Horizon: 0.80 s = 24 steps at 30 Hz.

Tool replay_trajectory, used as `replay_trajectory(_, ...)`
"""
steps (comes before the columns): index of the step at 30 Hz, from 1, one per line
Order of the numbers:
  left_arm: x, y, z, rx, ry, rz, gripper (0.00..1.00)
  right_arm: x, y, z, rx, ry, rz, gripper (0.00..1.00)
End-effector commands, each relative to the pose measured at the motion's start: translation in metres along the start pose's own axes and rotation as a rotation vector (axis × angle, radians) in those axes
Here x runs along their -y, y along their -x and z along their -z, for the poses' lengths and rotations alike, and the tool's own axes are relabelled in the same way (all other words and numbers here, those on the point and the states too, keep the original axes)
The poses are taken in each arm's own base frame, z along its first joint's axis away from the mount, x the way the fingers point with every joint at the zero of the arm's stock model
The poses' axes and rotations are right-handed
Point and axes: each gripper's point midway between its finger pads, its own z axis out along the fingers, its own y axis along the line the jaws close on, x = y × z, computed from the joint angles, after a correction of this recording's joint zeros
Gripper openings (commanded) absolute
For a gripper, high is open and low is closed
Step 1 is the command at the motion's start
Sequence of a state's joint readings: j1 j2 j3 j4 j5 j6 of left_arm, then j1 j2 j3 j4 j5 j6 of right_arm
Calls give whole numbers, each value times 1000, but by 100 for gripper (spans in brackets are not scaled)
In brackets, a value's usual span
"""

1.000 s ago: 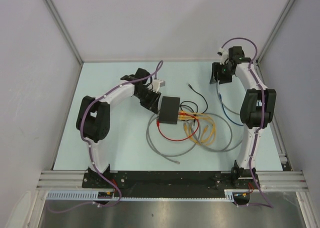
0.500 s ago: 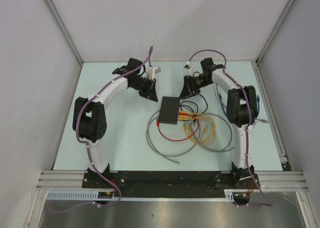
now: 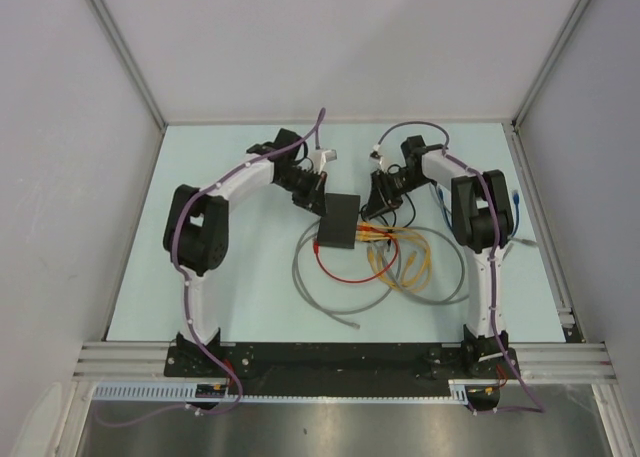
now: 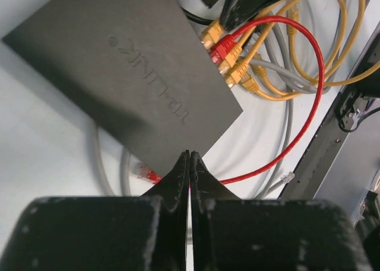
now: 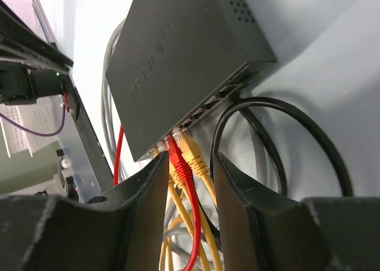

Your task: Pull the plug from the switch port

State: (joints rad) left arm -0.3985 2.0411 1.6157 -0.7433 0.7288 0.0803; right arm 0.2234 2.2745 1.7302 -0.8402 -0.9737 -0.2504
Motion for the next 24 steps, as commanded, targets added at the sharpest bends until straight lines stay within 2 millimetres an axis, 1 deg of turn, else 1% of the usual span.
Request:
replay_trajectory(1,13,-3,-16,-32,-27,-55,0,-3,-6,-12,-14,33,35,39)
replay_trajectory(2,8,-6,-19,-45,1,-57,0,-3,-8,-13,-18,38,41,36)
replay_trajectory(4,5,-9,-24,-56,19,-39,0,-6,-9,-15,-21,63,36,34)
replay_trajectory(5,-2,-13,-27,-66,39,-23,0,-4,-10,-16,-22,65,35,34)
replay_trajectory(9,-17,-27,-38,-112,60,11,0,-5,-12,-21,-27,90,30,34)
replay_trajectory(12,-22,-35,-45,-136,58,29,0,-3,-12,-23,-32,89,29,37)
replay_trajectory(16,-25,-39,-49,-150,54,39,0,2,-12,-27,-39,90,16,41)
replay_trajectory(24,-30,-42,-51,-161,69,37,0,4,-11,-34,-45,111,3,41)
